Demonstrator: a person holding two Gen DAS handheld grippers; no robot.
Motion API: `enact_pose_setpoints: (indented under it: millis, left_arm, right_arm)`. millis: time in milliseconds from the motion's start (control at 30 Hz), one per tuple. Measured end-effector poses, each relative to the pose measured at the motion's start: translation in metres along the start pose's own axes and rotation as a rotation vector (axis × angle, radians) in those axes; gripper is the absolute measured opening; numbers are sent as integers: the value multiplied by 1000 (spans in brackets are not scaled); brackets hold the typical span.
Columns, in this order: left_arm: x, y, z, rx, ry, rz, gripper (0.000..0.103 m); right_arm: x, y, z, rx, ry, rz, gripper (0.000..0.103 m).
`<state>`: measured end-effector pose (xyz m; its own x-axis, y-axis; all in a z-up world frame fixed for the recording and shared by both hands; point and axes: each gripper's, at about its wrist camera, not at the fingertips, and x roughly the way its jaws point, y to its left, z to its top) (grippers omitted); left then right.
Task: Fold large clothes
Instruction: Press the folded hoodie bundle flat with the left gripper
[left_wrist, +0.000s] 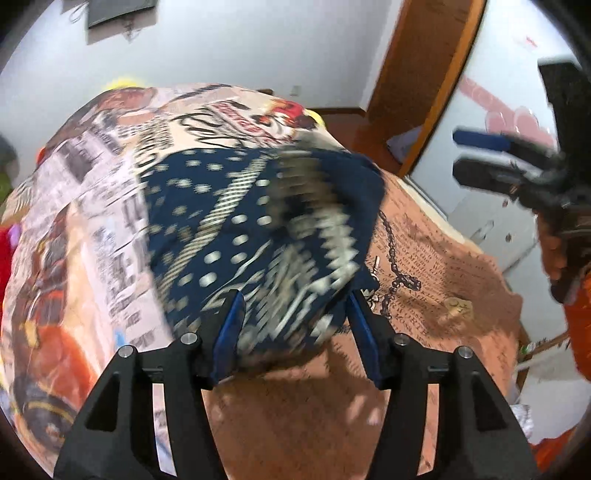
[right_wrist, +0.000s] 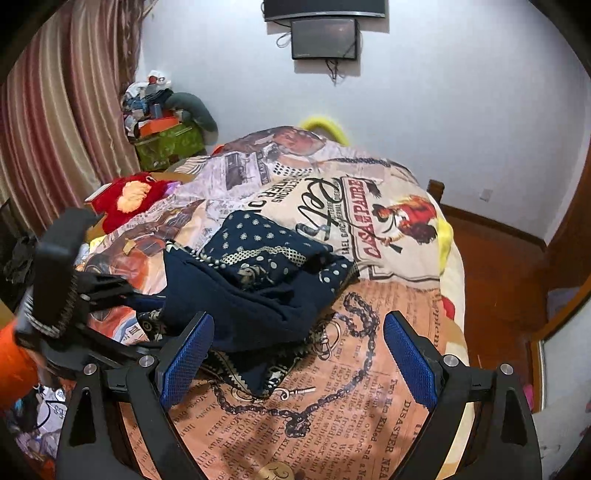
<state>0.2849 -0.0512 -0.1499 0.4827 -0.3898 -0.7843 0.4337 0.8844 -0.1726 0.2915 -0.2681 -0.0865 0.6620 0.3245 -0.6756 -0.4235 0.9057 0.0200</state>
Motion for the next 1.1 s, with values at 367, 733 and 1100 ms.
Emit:
enact_pose_setpoints:
  millis: [367, 733, 1100]
  left_arm:
    - [-21, 71, 17, -179, -81, 182, 67]
    - [51, 32, 10, -105, 11, 71, 67]
    - [30, 41, 0, -129, 21, 26, 67]
  right_arm:
    - [11, 5, 12, 43, 1, 53, 93]
    - [65, 45, 51, 5, 52, 129, 93]
    - [122, 14, -19, 5, 276, 59, 93]
